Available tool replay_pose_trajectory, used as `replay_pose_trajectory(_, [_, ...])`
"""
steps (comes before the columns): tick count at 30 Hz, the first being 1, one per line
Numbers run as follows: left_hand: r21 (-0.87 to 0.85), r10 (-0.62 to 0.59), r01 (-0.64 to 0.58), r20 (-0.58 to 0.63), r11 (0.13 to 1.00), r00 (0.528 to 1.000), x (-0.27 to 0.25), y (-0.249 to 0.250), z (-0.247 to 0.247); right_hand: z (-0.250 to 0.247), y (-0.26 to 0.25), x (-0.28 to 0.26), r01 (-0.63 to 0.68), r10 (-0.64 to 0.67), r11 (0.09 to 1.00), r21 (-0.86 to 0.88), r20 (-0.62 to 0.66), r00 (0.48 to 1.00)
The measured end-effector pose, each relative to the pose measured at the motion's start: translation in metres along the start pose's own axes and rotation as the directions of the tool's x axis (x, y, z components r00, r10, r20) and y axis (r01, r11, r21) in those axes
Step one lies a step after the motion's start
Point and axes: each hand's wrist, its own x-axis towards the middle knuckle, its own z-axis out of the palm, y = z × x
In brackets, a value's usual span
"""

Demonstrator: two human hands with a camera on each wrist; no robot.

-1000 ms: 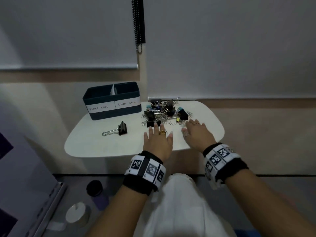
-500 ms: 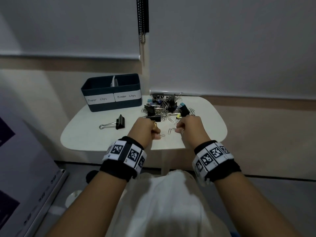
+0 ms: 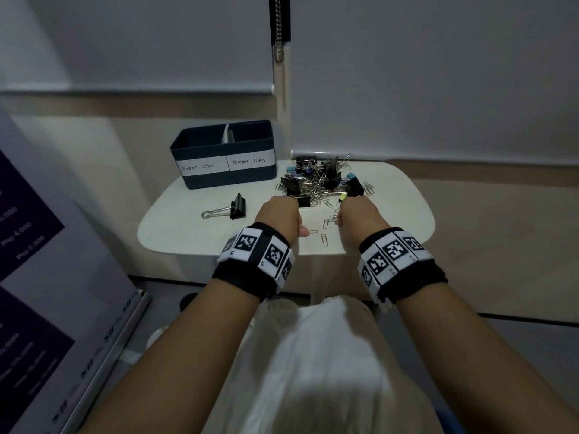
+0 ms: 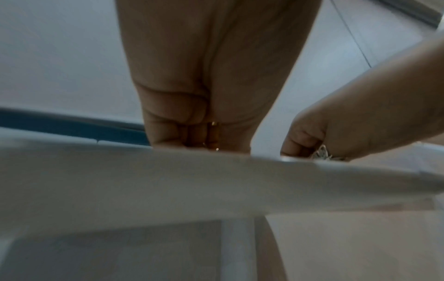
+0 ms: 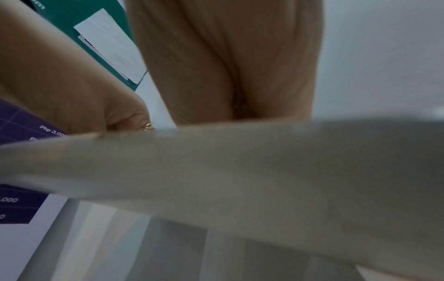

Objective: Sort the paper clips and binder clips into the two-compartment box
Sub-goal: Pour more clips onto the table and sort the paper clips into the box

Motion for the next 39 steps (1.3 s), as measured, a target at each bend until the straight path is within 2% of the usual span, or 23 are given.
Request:
replay_pose_trajectory(4, [-0.048, -0.032, 0.034, 0.038, 0.998, 0.999, 0.003, -0.003, -0.002, -0.008, -0.005, -0.004, 0.029, -0.028, 0.998, 0.047, -0.018, 0.999])
replay_pose_trajectory(6, [-0.108, -0.082, 0.084, 0.022, 0.991, 0.996, 0.004, -0.008, -0.016, -0.021, -0.015, -0.003, 0.086, -0.077, 0.989, 0.12, -0.078, 0.994])
replay_pose_trajectory(9, [-0.144, -0.129, 0.12, -0.058, 0.982, 0.99, 0.011, -0.023, -0.063, -0.053, -0.047, 0.01, 0.233, -0.191, 0.952, 0.197, -0.208, 0.959])
replay_pose_trajectory(11, [-0.124, -0.173, 0.153, -0.168, 0.98, 0.97, 0.027, -0.041, -0.097, -0.075, -0.08, 0.028, 0.303, -0.245, 0.923, 0.237, -0.244, 0.938])
replay_pose_trajectory(16, [-0.167, -0.347, 0.309, -0.312, 0.936, 0.884, 0.076, -0.084, -0.155, -0.088, -0.163, 0.1, 0.355, -0.294, 0.873, 0.333, -0.22, 0.93])
replay_pose_trajectory(20, [-0.117, -0.416, 0.399, -0.287, 0.909, 0.863, 0.12, -0.115, -0.153, -0.07, -0.207, 0.143, 0.329, -0.288, 0.911, 0.248, -0.188, 0.939])
replay_pose_trajectory(23, [-0.064, -0.5, 0.503, -0.273, 0.862, 0.822, 0.153, -0.139, -0.146, -0.059, -0.219, 0.165, 0.332, -0.318, 0.932, 0.145, -0.112, 0.942])
replay_pose_trajectory(26, [-0.025, -0.496, 0.509, -0.269, 0.86, 0.825, 0.16, -0.143, -0.147, -0.053, -0.22, 0.179, 0.38, -0.376, 0.921, 0.085, -0.059, 0.925])
replay_pose_trajectory(27, [-0.008, -0.493, 0.505, -0.229, 0.863, 0.839, 0.159, -0.141, -0.148, -0.055, -0.218, 0.178, 0.404, -0.401, 0.911, 0.076, -0.049, 0.915])
replay_pose_trajectory(29, [0.007, -0.426, 0.435, -0.183, 0.9, 0.886, 0.154, -0.145, -0.145, -0.062, -0.21, 0.173, 0.459, -0.459, 0.883, 0.097, -0.024, 0.888])
replay_pose_trajectory(32, [0.001, -0.248, 0.258, -0.282, 0.966, 0.927, 0.136, -0.139, -0.144, -0.08, -0.176, 0.148, 0.51, -0.506, 0.847, 0.147, -0.071, 0.86])
replay_pose_trajectory(34, [0.018, -0.084, 0.097, -0.365, 0.995, 0.927, 0.113, -0.123, -0.138, -0.088, -0.14, 0.122, 0.519, -0.507, 0.843, 0.14, -0.11, 0.855])
replay_pose_trajectory(36, [-0.023, 0.062, -0.078, -0.397, 0.997, 0.916, 0.081, -0.102, -0.123, -0.087, -0.098, 0.09, 0.508, -0.497, 0.855, 0.104, -0.119, 0.86])
replay_pose_trajectory(39, [-0.109, 0.272, -0.324, -0.338, 0.94, 0.901, 0.024, -0.066, -0.091, -0.071, -0.04, 0.042, 0.461, -0.458, 0.887, 0.031, -0.084, 0.885])
